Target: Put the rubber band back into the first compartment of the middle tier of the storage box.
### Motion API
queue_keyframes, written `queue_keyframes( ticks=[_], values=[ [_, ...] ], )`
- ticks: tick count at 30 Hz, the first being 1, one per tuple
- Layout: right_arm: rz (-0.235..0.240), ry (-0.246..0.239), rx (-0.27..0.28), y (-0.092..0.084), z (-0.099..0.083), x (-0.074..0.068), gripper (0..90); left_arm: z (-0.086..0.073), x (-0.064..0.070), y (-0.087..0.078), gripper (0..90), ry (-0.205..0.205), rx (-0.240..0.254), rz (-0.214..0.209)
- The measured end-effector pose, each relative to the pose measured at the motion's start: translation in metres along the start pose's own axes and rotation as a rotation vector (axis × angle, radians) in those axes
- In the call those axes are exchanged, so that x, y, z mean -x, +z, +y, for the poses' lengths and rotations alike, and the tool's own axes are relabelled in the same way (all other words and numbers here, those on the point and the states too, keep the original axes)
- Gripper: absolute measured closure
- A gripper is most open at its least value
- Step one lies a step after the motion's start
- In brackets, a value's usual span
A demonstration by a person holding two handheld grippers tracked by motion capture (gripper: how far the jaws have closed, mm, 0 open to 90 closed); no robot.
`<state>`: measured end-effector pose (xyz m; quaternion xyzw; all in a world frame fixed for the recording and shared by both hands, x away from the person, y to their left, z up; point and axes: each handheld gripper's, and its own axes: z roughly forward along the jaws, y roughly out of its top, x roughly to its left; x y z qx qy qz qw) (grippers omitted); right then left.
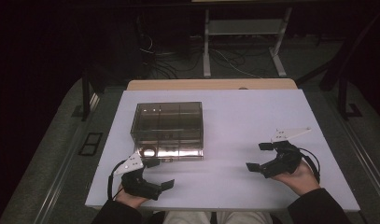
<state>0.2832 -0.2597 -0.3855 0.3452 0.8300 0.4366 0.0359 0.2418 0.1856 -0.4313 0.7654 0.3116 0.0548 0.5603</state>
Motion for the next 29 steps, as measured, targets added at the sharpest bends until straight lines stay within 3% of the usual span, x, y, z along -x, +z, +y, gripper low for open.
queue_keyframes(
  ticks=[19, 29],
  values=[
    [-0.048, 0.081, 0.035, -0.011, -0.047, 0.004, 1.0, -0.001, 0.000, 0.000, 0.0, -0.004, -0.001, 0.007],
    [-0.063, 0.078, 0.047, -0.010, -0.056, 0.005, 1.0, 0.000, -0.001, 0.000, 0.0, -0.005, 0.001, 0.002]
  ],
)
